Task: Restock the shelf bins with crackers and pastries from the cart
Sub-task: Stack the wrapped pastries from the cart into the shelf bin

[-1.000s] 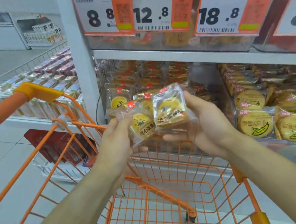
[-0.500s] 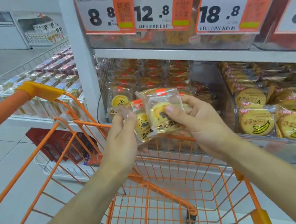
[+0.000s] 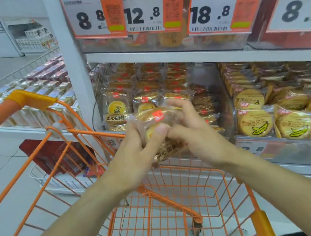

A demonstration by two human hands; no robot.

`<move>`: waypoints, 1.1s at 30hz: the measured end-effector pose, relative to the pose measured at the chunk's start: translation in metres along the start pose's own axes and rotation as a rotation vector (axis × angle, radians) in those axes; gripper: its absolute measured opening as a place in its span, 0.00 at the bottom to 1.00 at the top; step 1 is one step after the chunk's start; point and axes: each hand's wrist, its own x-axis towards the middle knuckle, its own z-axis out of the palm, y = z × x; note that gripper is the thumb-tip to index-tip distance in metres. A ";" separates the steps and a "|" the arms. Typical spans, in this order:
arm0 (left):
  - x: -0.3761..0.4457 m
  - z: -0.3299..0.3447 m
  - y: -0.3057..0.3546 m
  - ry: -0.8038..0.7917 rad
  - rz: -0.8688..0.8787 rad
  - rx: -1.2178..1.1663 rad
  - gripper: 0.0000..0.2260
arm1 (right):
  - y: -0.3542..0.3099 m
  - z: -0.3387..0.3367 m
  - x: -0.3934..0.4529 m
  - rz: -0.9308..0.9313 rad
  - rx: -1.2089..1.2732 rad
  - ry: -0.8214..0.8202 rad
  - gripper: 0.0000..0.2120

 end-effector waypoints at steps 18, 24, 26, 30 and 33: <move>0.023 0.046 0.030 -0.069 0.360 0.980 0.37 | 0.014 -0.061 -0.022 -0.451 -1.154 0.289 0.42; 0.071 0.050 0.016 0.077 0.442 1.004 0.32 | 0.020 -0.081 0.000 -0.369 -1.094 0.534 0.37; 0.087 0.055 0.006 0.077 0.402 1.025 0.30 | 0.015 -0.085 0.009 -0.364 -1.151 0.583 0.36; 0.102 0.062 -0.016 0.078 0.319 1.144 0.33 | 0.006 -0.089 0.035 -0.221 -1.431 0.591 0.36; 0.103 0.061 -0.020 0.070 0.324 1.133 0.35 | 0.004 -0.096 0.069 0.030 -1.542 0.493 0.42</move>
